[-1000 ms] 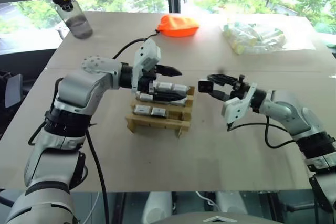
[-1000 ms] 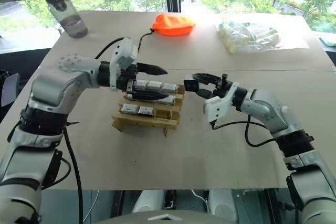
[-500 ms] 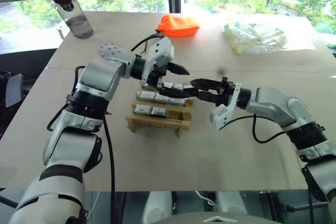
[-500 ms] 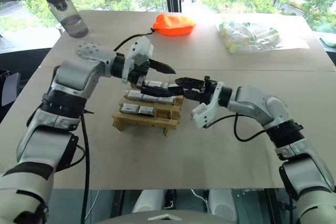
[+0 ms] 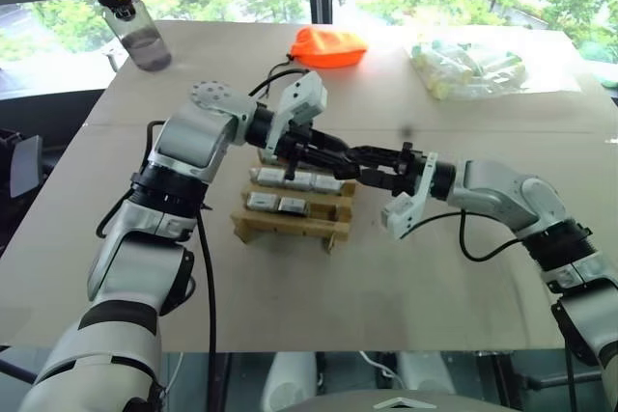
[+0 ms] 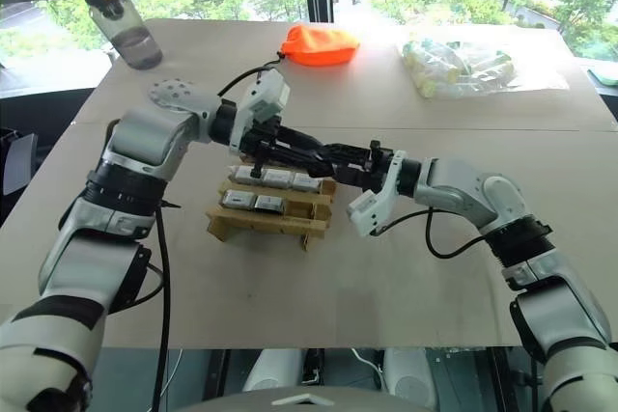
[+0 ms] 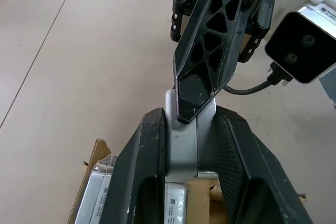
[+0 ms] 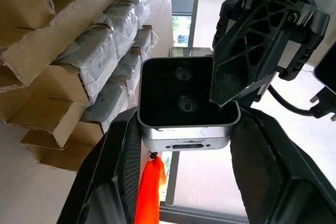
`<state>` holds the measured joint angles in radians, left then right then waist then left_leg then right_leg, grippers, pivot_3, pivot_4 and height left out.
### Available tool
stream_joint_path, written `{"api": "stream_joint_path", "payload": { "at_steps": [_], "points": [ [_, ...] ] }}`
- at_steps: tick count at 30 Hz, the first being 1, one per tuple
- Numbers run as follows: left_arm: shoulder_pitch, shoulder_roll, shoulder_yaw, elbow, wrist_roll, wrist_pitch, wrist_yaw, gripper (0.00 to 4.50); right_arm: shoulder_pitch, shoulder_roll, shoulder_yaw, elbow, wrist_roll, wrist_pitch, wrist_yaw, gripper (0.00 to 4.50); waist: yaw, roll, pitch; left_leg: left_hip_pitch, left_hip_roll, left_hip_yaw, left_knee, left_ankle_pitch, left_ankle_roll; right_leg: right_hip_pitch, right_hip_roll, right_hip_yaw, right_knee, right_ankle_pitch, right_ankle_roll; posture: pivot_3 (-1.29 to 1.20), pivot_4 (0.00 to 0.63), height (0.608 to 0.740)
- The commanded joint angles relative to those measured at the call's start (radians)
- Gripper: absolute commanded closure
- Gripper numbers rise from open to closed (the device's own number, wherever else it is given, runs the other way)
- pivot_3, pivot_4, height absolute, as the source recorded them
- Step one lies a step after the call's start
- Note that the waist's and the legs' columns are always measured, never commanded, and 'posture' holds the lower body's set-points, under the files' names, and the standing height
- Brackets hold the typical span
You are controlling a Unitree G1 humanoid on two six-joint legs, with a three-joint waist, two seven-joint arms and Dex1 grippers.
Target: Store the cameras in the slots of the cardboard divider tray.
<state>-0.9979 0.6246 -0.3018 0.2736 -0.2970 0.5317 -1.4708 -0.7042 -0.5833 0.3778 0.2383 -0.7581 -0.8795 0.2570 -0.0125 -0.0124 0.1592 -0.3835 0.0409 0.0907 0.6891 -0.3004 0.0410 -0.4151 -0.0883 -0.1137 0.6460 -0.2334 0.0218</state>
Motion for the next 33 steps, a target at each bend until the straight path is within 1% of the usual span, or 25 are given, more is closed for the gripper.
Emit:
{"api": "stream_joint_path", "payload": {
  "at_steps": [1,2,3,4,7,9,11,12,15,19,22,24,27,30,31,33],
  "points": [
    [-0.004,0.011,0.001,-0.035,-0.003,-0.01,-0.046,3.77,0.001,-0.014,-0.028,-0.036,0.041,0.017,0.002,1.3,0.0,0.0,0.0,0.0,0.0,0.0,0.0,0.0,0.0,0.0,0.0,0.0,0.0,0.0,0.0,0.0,0.15,0.726],
    [-0.006,0.009,0.0,-0.031,-0.001,-0.012,-0.049,3.77,0.005,-0.016,-0.029,-0.039,0.044,0.018,0.0,0.69,0.001,0.0,0.0,0.0,0.0,0.0,0.0,0.0,0.0,0.0,0.0,0.0,0.0,0.0,0.0,0.0,0.15,0.726],
    [-0.007,0.009,-0.001,-0.026,0.003,-0.016,-0.052,3.77,0.01,-0.015,-0.032,-0.042,0.051,0.024,-0.002,0.22,0.001,0.0,0.0,0.0,0.0,0.0,0.0,0.0,0.0,0.0,0.0,0.0,0.0,0.0,0.0,0.0,0.15,0.726],
    [-0.009,0.008,-0.004,-0.02,0.007,-0.022,-0.057,3.77,0.017,-0.016,-0.036,-0.045,0.058,0.034,-0.003,0.04,0.001,0.0,0.0,0.0,0.0,0.0,0.0,0.0,0.0,0.0,0.0,0.0,0.0,0.0,0.0,0.0,0.15,0.726],
    [-0.016,0.003,-0.008,-0.003,0.015,-0.035,-0.065,3.77,0.045,-0.015,-0.052,-0.06,0.098,0.069,0.005,0.0,0.001,0.0,0.0,0.0,0.0,0.0,0.0,0.0,0.0,0.0,0.0,0.0,0.0,0.0,0.0,0.0,0.15,0.726],
    [-0.024,-0.003,-0.005,0.01,0.021,-0.052,-0.067,3.77,0.075,-0.013,-0.064,-0.076,0.168,0.098,0.029,0.0,0.001,0.0,0.0,0.0,0.0,0.0,0.0,0.0,0.0,0.0,0.0,0.0,0.0,0.0,0.0,0.0,0.15,0.726],
    [-0.036,-0.012,0.012,0.03,0.02,-0.08,-0.07,3.77,0.126,-0.007,-0.08,-0.116,0.308,0.145,0.082,0.0,0.003,0.0,0.0,0.0,0.0,0.0,0.0,0.0,0.0,0.0,0.0,0.0,0.0,0.0,0.0,0.0,0.15,0.726],
    [-0.043,-0.015,0.021,0.04,0.016,-0.098,-0.074,3.77,0.166,-0.001,-0.09,-0.153,0.414,0.193,0.123,0.0,0.002,0.0,0.0,0.0,0.0,0.0,0.0,0.0,0.0,0.0,0.0,0.0,0.0,0.0,0.0,0.0,0.15,0.726],
    [-0.05,0.004,0.033,0.061,0.014,-0.159,-0.117,3.77,0.305,0.005,-0.157,-0.302,0.705,0.405,0.211,0.0,0.007,-0.001,0.0,0.0,0.0,-0.003,0.0,0.0,0.0,0.001,0.0,-0.002,-0.001,0.0,0.0,0.0,0.15,0.726],
    [-0.038,0.024,0.036,0.057,-0.004,-0.198,-0.143,3.77,0.474,-0.038,-0.217,-0.463,0.979,0.627,0.33,0.0,0.007,0.0,0.0,0.0,0.0,-0.004,0.0,0.0,0.0,0.001,0.0,-0.001,-0.001,0.0,0.0,0.0,0.15,0.726],
    [-0.004,0.066,0.009,0.02,-0.047,-0.225,-0.144,3.77,0.62,-0.081,-0.259,-0.573,1.155,0.783,0.409,0.0,0.012,0.0,0.0,0.001,0.0,-0.007,0.0,0.0,0.0,0.002,0.0,-0.002,-0.001,0.0,0.0,0.0,0.15,0.726],
    [0.024,0.097,-0.008,-0.017,-0.082,-0.228,-0.144,3.77,0.709,-0.089,-0.284,-0.606,1.228,0.841,0.439,0.0,0.013,0.0,0.0,0.001,0.0,-0.007,0.0,0.0,0.0,0.002,0.0,-0.001,0.0,0.0,0.0,0.0,0.15,0.726],
    [0.058,0.116,-0.014,-0.063,-0.101,-0.218,-0.144,3.77,0.814,-0.066,-0.322,-0.599,1.308,0.842,0.503,0.0,0.016,0.0,0.0,0.001,0.0,-0.008,0.0,0.0,0.001,0.002,0.0,-0.001,0.0,0.0,0.0,0.0,0.15,0.726],
    [0.094,0.115,-0.005,-0.099,-0.105,-0.2,-0.144,3.77,0.885,-0.047,-0.343,-0.607,1.399,0.866,0.582,0.0,0.023,0.0,0.0,0.001,0.0,-0.008,0.001,0.0,0.001,0.002,0.0,-0.001,0.001,0.0,0.0,0.0,0.15,0.726],
    [0.104,0.114,-0.002,-0.109,-0.106,-0.191,-0.144,3.77,0.9,-0.042,-0.347,-0.608,1.412,0.875,0.598,0.0,0.025,0.0,0.0,0.001,0.0,-0.008,0.001,0.0,0.001,0.002,0.0,-0.001,0.001,0.0,0.0,0.0,0.15,0.726],
    [0.123,0.119,-0.01,-0.112,-0.081,-0.21,-0.144,3.77,0.925,-0.019,-0.359,-0.581,1.413,0.829,0.656,0.0,0.027,0.0,0.0,0.001,0.0,-0.008,0.001,0.0,0.001,0.002,0.0,-0.001,0.001,0.0,0.0,0.0,0.15,0.726]
  ]
}}
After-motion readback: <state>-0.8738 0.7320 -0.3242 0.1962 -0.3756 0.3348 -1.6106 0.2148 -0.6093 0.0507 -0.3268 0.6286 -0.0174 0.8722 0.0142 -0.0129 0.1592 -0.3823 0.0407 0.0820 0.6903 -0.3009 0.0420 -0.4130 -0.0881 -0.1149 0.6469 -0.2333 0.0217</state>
